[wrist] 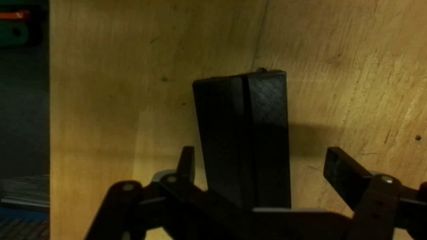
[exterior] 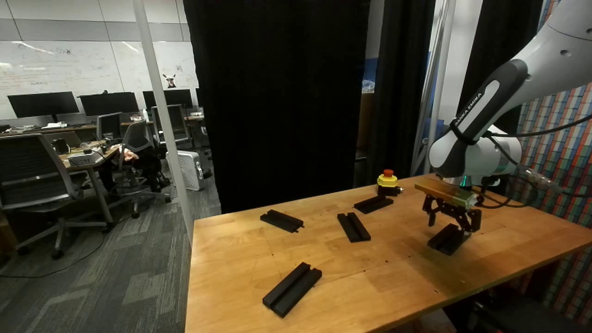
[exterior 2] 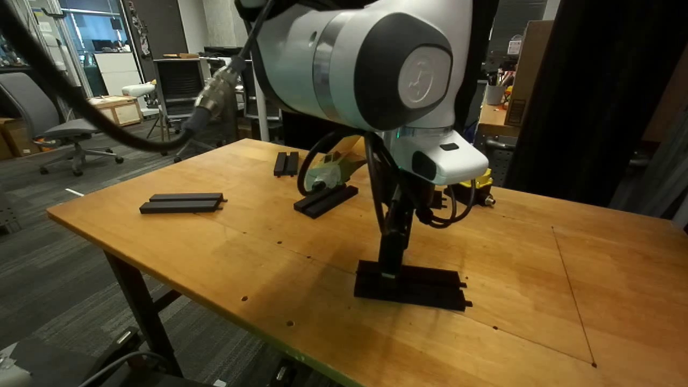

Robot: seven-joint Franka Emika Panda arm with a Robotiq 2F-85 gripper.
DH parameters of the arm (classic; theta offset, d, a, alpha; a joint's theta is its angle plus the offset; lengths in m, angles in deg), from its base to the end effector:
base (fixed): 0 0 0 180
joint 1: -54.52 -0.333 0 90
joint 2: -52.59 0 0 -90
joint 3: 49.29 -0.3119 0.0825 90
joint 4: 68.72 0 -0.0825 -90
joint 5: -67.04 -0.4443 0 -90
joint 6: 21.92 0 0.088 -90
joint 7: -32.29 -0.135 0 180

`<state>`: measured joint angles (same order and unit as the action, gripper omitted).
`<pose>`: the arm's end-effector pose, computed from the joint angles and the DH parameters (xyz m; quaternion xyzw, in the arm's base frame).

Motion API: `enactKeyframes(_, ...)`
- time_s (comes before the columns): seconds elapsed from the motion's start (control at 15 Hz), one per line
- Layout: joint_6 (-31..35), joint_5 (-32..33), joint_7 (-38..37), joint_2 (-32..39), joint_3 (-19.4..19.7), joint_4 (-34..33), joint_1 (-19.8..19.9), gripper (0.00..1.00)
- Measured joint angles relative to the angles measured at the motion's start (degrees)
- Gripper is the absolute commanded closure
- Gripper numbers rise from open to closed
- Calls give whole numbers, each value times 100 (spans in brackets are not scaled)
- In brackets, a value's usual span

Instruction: Stack up the black pads

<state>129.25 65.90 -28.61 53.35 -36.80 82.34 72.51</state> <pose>0.3923 -0.2318 0.1553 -0.6922 0.7216 0.0062 0.0018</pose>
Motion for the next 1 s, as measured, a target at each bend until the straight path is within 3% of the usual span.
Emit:
enactKeyframes(0.73, 1, -567, 702, 452, 5, -64, -26, 0)
enactKeyframes(0.8, 7, -631, 765, 500, 5, -80, -30, 25)
enactKeyframes(0.87, 20, -687, 835, 544, 6, -97, -34, 27)
enactKeyframes(1.0, 71, -739, 945, 588, 6, -144, -56, 41)
